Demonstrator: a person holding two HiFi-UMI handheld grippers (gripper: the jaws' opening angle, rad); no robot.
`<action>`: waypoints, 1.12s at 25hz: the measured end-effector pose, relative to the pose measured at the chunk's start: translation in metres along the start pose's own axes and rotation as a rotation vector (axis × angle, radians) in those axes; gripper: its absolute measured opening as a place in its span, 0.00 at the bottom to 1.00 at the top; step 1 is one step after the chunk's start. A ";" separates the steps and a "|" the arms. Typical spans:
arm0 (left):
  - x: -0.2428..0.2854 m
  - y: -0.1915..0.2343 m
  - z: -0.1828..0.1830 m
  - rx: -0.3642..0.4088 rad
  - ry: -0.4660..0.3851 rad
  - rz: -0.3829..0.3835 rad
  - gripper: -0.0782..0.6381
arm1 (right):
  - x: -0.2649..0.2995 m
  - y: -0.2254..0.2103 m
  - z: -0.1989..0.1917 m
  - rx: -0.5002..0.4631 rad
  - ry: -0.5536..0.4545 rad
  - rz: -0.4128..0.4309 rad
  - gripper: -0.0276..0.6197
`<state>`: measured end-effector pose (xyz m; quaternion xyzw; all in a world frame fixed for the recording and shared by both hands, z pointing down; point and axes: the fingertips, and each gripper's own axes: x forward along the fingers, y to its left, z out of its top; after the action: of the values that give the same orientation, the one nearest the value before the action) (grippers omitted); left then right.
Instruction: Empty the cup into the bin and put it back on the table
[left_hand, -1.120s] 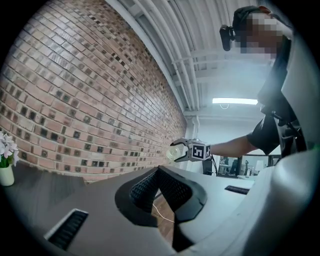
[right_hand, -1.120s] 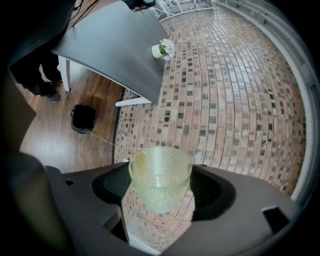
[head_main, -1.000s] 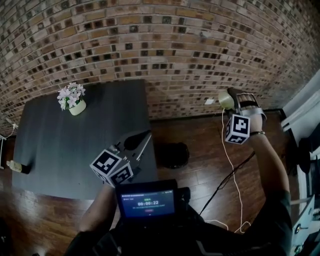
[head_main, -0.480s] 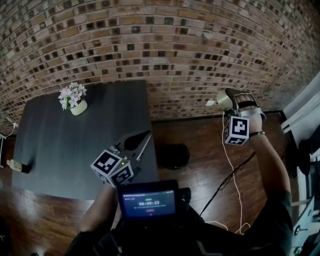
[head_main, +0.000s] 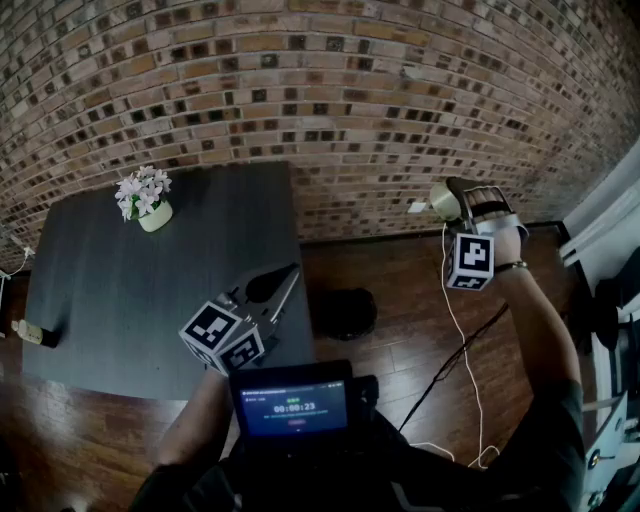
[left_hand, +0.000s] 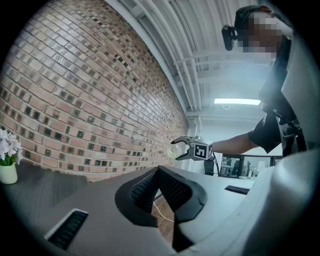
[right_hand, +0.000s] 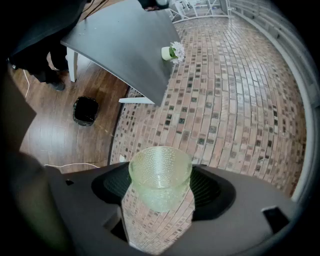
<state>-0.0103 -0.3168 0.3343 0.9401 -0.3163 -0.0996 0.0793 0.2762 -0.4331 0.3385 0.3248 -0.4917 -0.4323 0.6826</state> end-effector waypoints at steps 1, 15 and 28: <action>0.000 0.000 0.000 0.000 -0.001 0.001 0.10 | 0.000 0.000 0.000 -0.001 0.001 0.000 0.62; -0.002 -0.002 0.004 -0.024 -0.021 0.007 0.10 | 0.005 0.015 -0.016 0.097 0.015 0.035 0.62; -0.003 -0.006 0.002 -0.009 0.001 0.018 0.10 | -0.003 0.016 -0.020 0.536 -0.111 0.068 0.62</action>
<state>-0.0099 -0.3109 0.3316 0.9368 -0.3245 -0.0997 0.0844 0.2988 -0.4235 0.3447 0.4531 -0.6358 -0.2805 0.5584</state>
